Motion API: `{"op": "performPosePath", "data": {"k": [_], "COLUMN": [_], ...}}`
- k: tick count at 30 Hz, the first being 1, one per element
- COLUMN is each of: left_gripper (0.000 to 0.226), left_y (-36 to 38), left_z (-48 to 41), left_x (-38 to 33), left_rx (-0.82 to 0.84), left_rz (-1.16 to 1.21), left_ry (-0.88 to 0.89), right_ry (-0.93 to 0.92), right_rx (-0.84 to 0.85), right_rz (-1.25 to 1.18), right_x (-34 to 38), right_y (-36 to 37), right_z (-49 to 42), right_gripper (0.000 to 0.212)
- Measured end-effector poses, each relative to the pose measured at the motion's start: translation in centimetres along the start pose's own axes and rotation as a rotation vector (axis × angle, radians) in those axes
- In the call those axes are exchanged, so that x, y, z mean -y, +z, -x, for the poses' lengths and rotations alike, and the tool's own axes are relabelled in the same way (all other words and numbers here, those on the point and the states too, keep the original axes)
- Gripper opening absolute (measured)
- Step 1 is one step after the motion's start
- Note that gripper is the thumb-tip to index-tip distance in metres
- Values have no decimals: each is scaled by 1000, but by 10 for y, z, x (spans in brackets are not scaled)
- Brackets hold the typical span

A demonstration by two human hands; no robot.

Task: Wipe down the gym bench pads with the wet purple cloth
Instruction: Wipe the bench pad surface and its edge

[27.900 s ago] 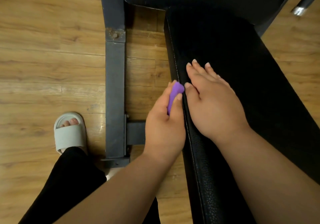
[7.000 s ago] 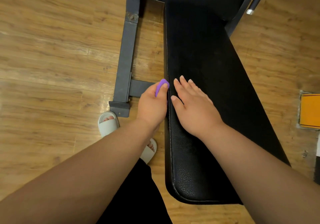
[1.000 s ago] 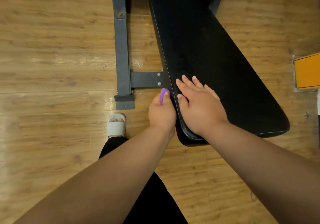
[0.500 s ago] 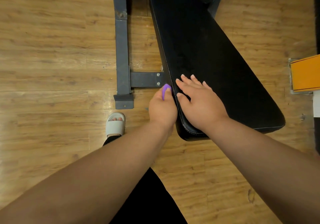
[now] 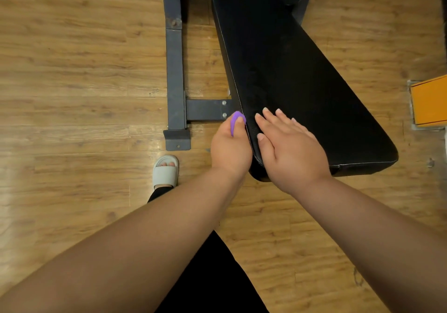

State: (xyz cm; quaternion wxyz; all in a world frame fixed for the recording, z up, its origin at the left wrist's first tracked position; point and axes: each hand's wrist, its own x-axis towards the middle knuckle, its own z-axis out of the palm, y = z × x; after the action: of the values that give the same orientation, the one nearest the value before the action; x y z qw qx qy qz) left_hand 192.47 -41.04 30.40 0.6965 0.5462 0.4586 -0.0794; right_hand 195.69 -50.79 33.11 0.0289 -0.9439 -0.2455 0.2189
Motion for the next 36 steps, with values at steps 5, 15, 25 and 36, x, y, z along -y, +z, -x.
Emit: {"op": "performPosePath", "data": {"k": [5,15,25,36], "left_gripper": [39,40,29,19], "left_y": [-4,1,3,2], "left_z": [31,35,34,32], "left_x": [17,25,25,31], "left_rx": [20,-21,-42,-37], "left_rz": [-48,-65,42,116], "left_ry": [89,133,79,46], "right_ry": [-18,-76,-129,-122], "right_rx": [-101,-261,-362,-389], "right_rz": [-31,-61,-50,-73], "right_x": [-1,-4,-4,-4], "right_y": [5,14,19,21], "right_z": [2,5,7,7], "right_gripper": [56,56,51,51]}}
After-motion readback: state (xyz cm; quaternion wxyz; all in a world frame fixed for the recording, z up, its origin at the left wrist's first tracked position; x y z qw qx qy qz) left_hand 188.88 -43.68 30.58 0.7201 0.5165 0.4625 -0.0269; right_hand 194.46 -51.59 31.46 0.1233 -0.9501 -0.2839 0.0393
